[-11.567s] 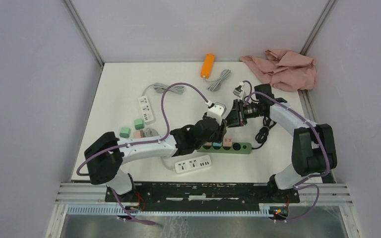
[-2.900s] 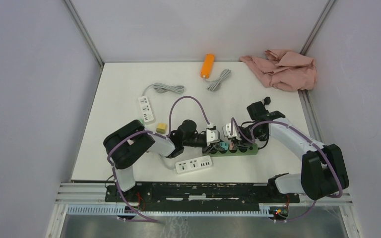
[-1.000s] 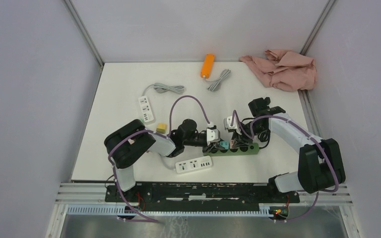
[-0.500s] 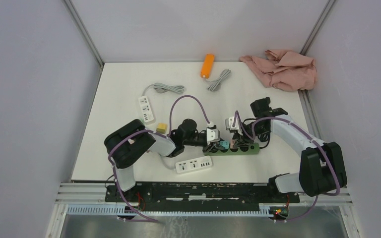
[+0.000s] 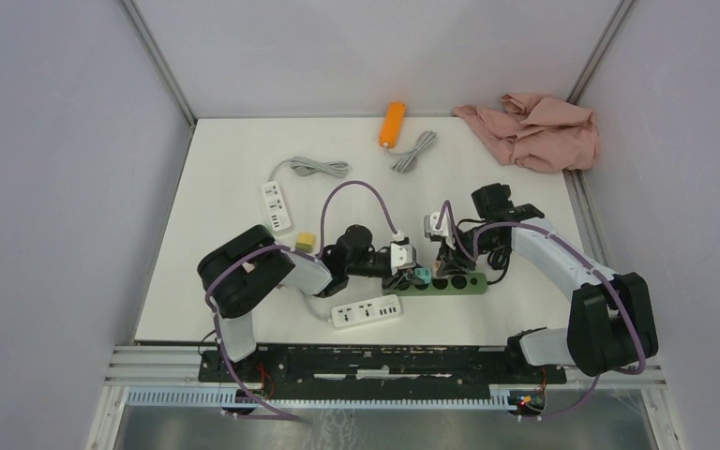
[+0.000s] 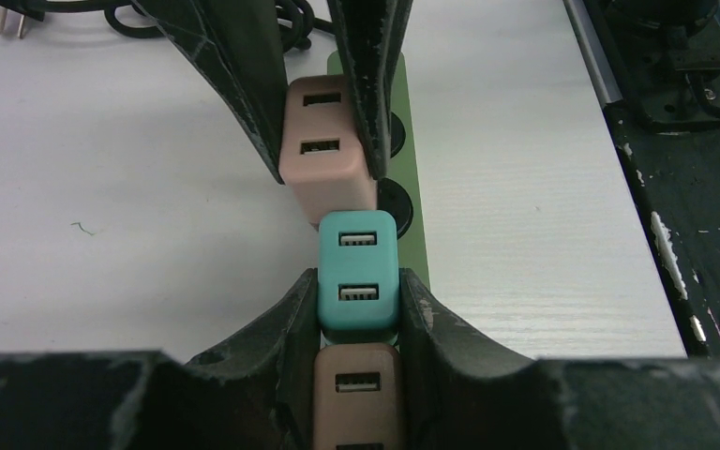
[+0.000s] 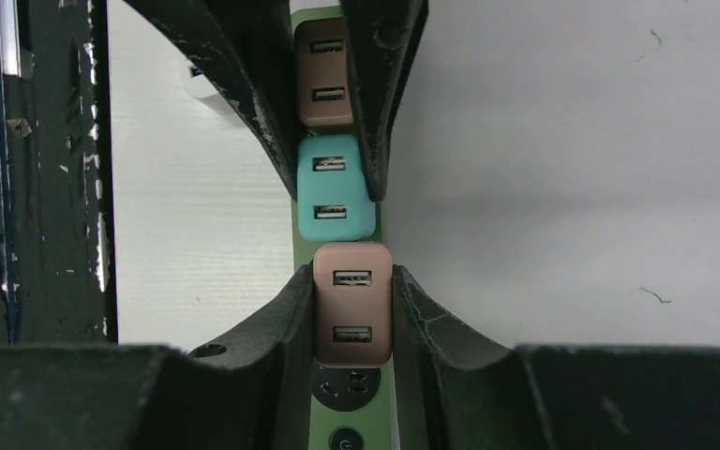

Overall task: Pull the plug off the socket
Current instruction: Remove the plug from the socket, then place the plug at the center of the board.

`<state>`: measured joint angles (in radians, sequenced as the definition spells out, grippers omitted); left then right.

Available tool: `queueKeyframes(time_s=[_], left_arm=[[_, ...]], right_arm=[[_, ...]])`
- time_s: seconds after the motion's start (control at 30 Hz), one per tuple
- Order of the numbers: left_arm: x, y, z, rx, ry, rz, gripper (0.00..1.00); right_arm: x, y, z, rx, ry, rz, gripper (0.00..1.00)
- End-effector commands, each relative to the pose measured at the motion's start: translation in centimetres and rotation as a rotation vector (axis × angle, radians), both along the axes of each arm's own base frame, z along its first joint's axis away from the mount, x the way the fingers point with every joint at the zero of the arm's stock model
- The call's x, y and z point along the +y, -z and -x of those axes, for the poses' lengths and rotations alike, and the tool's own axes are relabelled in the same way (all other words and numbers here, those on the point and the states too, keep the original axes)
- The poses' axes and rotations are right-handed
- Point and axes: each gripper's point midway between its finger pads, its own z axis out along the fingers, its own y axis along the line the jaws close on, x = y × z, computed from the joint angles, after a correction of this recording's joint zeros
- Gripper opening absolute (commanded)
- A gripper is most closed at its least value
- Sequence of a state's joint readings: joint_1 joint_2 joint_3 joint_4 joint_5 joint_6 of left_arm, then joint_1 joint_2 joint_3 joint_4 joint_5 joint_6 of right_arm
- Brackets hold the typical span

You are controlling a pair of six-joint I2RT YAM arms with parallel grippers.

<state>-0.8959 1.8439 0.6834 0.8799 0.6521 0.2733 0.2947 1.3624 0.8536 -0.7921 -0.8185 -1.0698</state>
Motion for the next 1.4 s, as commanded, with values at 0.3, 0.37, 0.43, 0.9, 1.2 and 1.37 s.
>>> queueKeyframes(time_s=[0.3,0.37,0.43,0.9,1.2,1.37], left_arm=[[0.8,1.9,-0.9,-0.023,-0.036,-0.059,0.03],[0.8,1.8,-1.1,-0.024,-0.049,-0.058,0.04],[0.8,1.7,-1.5,-0.023,-0.075,-0.055,0.15],[3.1,-4.5,-2.2,-0.057,-0.264,0.193,0.81],[6.5,-6.8,-2.5,0.215,-0.512,0.169,0.80],[8.7,-9.0,-2.4,0.337,-0.642,0.231,0.79]], right_arm=[[0.1,-3.1,0.1,-0.021,-0.021,-0.093,0.00],[0.2,-3.5,-0.1,0.001,0.000,-0.098,0.00],[0.3,-3.8,-0.2,0.017,0.012,-0.097,0.00],[1.2,-6.6,-0.1,0.110,0.099,-0.178,0.00],[1.8,-8.5,-0.2,0.173,0.167,-0.243,0.00],[2.3,-9.0,-0.4,0.260,0.224,-0.267,0.00]])
